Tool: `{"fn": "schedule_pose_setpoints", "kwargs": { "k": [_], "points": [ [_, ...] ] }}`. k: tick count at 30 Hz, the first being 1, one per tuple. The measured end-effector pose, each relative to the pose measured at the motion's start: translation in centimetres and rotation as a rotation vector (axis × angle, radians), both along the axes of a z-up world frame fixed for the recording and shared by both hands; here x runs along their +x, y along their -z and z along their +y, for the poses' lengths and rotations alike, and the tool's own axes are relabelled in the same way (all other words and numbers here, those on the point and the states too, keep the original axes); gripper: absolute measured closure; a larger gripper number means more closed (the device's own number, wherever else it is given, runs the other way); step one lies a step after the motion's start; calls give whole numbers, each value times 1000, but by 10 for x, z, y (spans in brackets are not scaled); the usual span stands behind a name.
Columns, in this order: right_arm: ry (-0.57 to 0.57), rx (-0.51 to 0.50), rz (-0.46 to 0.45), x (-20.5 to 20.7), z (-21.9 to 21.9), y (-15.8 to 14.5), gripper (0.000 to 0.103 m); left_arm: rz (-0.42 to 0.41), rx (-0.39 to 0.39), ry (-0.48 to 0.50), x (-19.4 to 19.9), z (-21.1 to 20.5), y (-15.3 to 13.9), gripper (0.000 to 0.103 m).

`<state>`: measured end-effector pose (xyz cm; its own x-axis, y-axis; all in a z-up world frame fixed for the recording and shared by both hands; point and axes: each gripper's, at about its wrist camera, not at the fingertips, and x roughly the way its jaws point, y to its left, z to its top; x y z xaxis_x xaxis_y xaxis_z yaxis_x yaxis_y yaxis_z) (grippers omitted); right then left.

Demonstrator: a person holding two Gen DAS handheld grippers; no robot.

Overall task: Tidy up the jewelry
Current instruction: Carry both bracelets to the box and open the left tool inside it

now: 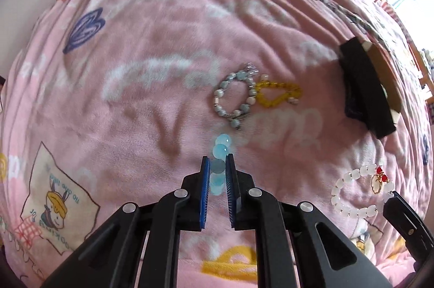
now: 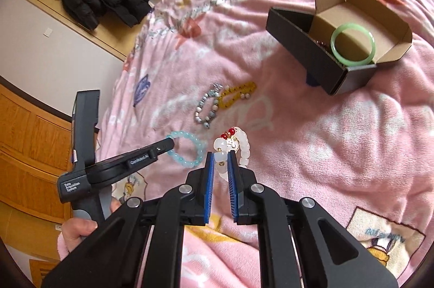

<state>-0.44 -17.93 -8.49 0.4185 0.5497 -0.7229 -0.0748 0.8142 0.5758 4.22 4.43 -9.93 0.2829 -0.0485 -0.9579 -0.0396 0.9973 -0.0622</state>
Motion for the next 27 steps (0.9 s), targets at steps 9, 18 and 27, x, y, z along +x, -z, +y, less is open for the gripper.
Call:
{"fn": "schedule_pose_setpoints", "kwargs": {
  "k": [9,18,27],
  "points": [
    [31,32,-81,-15,-24,-32,92,-49,8,71,1,-47,-25,90],
    [111,53,-113,-11,-66,-48,92,-112,25,187,15,-107,-60,90],
    [154,11,-158,27,-107,-68,100,-169,-26,251,57,-161,-91,90]
  ]
}}
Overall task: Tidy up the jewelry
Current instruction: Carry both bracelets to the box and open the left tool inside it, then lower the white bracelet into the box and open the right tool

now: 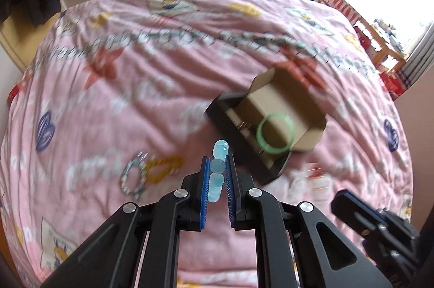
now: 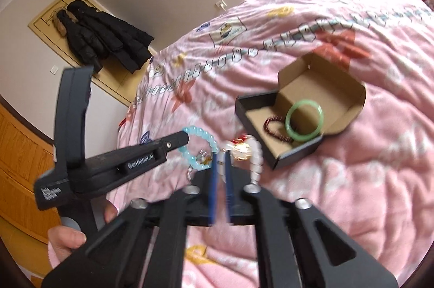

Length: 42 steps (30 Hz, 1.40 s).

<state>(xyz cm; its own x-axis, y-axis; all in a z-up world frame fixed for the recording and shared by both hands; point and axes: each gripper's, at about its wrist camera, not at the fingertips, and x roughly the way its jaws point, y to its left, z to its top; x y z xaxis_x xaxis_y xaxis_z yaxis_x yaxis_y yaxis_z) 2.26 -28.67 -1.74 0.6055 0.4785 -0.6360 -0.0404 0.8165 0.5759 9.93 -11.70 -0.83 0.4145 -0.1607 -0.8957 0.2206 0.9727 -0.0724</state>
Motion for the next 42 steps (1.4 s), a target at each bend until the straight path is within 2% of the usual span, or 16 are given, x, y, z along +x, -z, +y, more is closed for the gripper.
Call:
{"fn": "schedule_pose_setpoints", "kwargs": {
  "k": [5,8,19,21,23,24,26,32,39,41,42],
  "points": [
    [8,-34,-3,29,-13,5,100,-18,-28,30,31,-26,-1,90],
    [20,-32,8,37,-22,15,100,-16,-9,47,44,-39,3,90],
    [92,26,181,27,-52,89,97,123,50,43,62,-45,63,89],
    [99,29,212,26,-55,101,97,129,59,39,62,-44,67,80],
    [98,39,246,29,-56,116,94,127,51,20,61,-39,68,59],
    [103,34,263,30,-56,121,91,124,47,9,60,-36,67,56],
    [123,22,308,34,-58,138,81,121,41,0,59,-31,66,56],
    [143,28,430,47,-57,184,81,139,31,-24,58,-17,70,56],
    [129,-33,429,63,-42,196,81,181,-13,-65,54,2,83,56],
    [129,-75,419,64,-36,199,89,189,-15,-75,51,7,88,56],
    [128,-90,406,61,-35,199,89,195,-20,-79,50,9,90,56]
  ]
}}
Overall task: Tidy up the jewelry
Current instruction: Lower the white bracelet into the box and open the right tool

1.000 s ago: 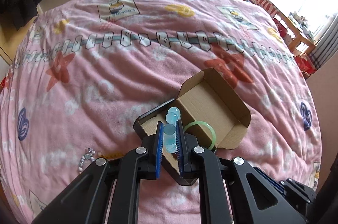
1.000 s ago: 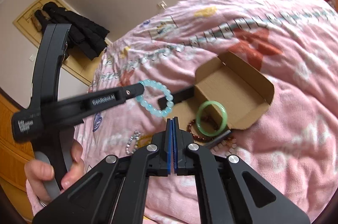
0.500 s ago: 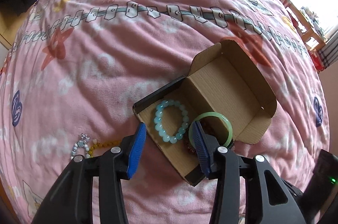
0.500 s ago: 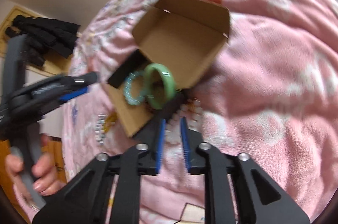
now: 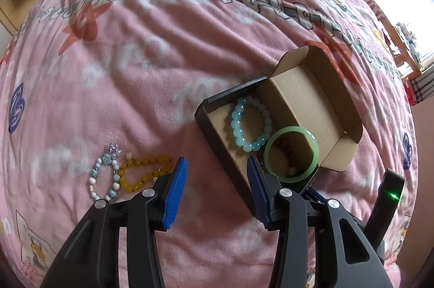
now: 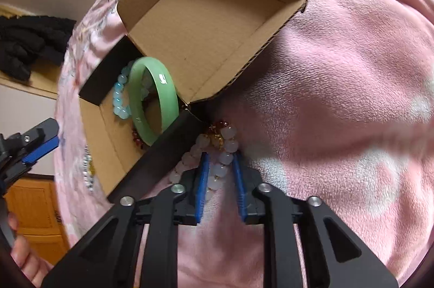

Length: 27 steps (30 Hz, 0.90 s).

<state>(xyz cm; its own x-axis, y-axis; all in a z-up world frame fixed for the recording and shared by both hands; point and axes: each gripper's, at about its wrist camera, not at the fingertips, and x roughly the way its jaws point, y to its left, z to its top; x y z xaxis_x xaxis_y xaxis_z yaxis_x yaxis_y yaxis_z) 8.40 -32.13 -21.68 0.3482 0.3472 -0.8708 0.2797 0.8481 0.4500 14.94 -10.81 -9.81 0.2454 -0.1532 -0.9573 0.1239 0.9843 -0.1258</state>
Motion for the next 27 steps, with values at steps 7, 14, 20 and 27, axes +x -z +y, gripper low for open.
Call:
{"fn": "schedule_pose_setpoints", "kwargs": {
  "k": [7,14,20,27],
  "points": [
    [-11,-13,-37,-19,-1,-18,92,19,-50,-27,-11,14,8,56],
    [-41,-32,-136,-41,7,-69,92,3,-112,-46,-21,28,6,56],
    [-100,-69,-232,-38,25,-121,92,-14,-150,-53,-27,35,3,56],
    [-128,-71,-290,-11,47,-154,92,-39,-180,-74,-31,49,-3,56]
  ]
}}
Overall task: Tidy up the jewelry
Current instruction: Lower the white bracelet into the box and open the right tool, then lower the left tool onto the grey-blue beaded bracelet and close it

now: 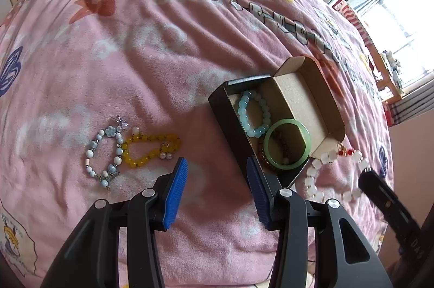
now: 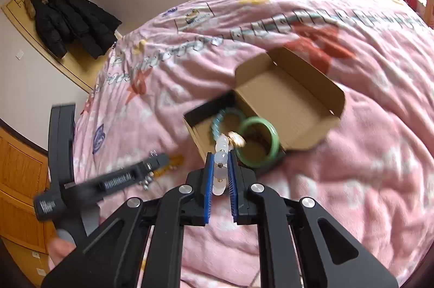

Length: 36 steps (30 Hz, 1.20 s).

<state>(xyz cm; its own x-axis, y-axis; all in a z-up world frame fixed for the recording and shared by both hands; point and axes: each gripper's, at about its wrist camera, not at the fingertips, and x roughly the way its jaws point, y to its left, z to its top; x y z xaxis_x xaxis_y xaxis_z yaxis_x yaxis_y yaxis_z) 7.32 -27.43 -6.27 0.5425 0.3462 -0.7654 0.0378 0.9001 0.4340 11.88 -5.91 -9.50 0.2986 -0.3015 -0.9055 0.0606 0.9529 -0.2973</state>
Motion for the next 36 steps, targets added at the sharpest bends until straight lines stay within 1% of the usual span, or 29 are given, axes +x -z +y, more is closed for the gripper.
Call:
{"fn": "schedule_pose_setpoints", "kwargs": {
  "k": [3,5,6,9,12,15,17,19,21,23,24,25,26,27,29,30,31,32,33,36],
  "points": [
    [-44,24,28,17,10,8,92,-15,-11,-11,0,9,-4,56],
    [-16,-9,75,28,14,18,90,-19,-16,-14,-1,13,-6,56],
    [-7,-13,83,31,14,20,90,-24,-19,-13,-2,16,-7,56],
    [11,-19,86,31,12,22,88,-46,-3,-14,-3,23,-12,55],
    [4,-35,83,27,13,20,88,-68,18,-41,-4,34,-18,54],
    [-10,-45,82,23,17,17,84,-89,26,-63,-7,49,-25,43],
    [-17,-46,80,20,20,15,76,-109,61,-83,-11,60,-29,42],
    [-25,-57,68,15,25,10,70,-121,101,-108,-14,73,-29,42],
    [-35,-82,48,12,32,4,61,-106,119,-151,-14,92,-23,42],
    [-43,-144,23,8,42,-6,31,-74,124,-194,-11,109,-14,42],
    [-41,-186,2,6,47,-11,27,-55,135,-223,-9,119,-8,42],
    [-42,-250,-44,1,56,-21,20,-40,141,-237,-8,126,-4,42],
    [-46,-280,-71,-2,61,-26,13,-29,142,-242,-7,131,0,42],
    [-45,-298,-95,-4,66,-31,11,-12,142,-246,-5,138,6,42],
    [-40,-286,-112,-6,70,-36,11,9,146,-249,-3,145,13,42],
    [-34,-251,-121,-6,72,-38,10,23,137,-250,-1,147,19,42],
    [-32,-221,-120,-5,72,-38,7,36,123,-251,-1,149,24,42],
    [-36,-181,-114,-3,73,-36,7,50,106,-252,0,151,30,42],
    [-62,-153,-95,2,78,-32,7,65,93,-252,2,152,35,42],
    [-112,-193,-4,18,96,-13,7,97,96,-231,5,146,51,42]
  ]
}}
